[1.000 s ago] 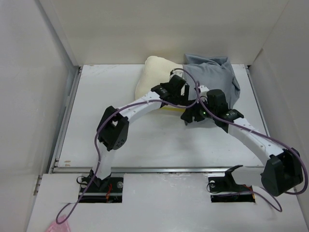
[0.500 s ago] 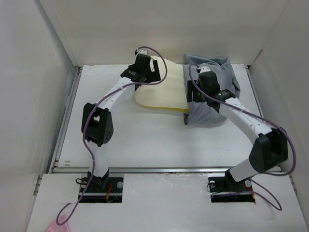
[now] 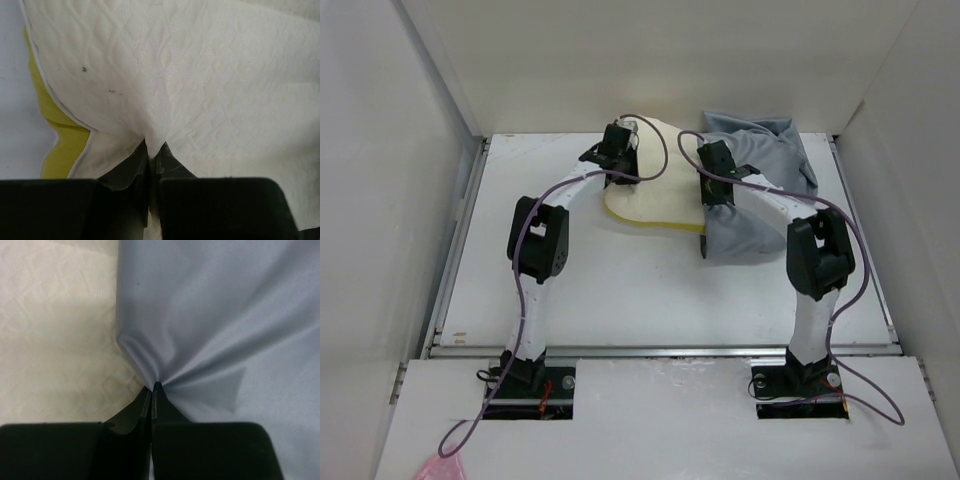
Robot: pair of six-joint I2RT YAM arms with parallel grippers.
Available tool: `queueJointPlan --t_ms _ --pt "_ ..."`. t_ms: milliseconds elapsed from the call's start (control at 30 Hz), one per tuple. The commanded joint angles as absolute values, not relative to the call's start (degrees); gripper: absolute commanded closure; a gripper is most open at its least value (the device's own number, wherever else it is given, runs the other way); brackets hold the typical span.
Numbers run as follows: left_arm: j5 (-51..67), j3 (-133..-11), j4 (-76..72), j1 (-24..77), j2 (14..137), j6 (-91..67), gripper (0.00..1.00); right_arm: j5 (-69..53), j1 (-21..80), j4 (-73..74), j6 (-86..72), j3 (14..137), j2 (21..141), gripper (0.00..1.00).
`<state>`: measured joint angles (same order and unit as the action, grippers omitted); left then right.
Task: Put the pillow into the pillowcase
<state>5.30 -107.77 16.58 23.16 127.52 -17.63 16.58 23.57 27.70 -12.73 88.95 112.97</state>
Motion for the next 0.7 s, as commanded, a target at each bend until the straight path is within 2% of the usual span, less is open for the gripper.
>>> queueJointPlan --t_ms 0,133,200,300,367,500,600,667 --pt "11.7 -101.6 15.3 23.9 123.4 -13.8 1.00 17.9 24.0 29.9 -13.0 92.2 112.3 1.00" --pt "17.2 -90.7 7.7 25.0 115.2 -14.5 1.00 12.9 26.5 29.9 -10.2 95.1 109.8 1.00" --pt "24.4 -89.0 6.0 26.3 111.2 -15.2 1.00 9.0 28.5 29.9 -7.4 96.8 109.2 1.00" --pt "30.9 -85.5 1.2 28.9 106.6 -16.0 1.00 -2.3 31.6 28.2 -4.4 100.7 108.6 1.00" --pt "32.1 -83.7 -1.5 30.1 102.0 -17.6 1.00 -11.9 32.2 27.6 -3.9 104.0 108.6 1.00" --pt "27.7 -79.7 -5.0 31.3 94.6 -21.3 1.00 -15.0 32.2 28.0 -3.3 104.0 104.8 1.00" --pt "26.6 -79.0 -6.0 32.4 91.7 -22.3 1.00 -28.8 32.2 22.9 -3.3 103.3 102.9 1.00" --pt "26.6 -79.0 -6.0 32.4 89.2 -22.3 1.00 -29.8 32.2 26.3 -2.1 106.7 102.9 1.00"
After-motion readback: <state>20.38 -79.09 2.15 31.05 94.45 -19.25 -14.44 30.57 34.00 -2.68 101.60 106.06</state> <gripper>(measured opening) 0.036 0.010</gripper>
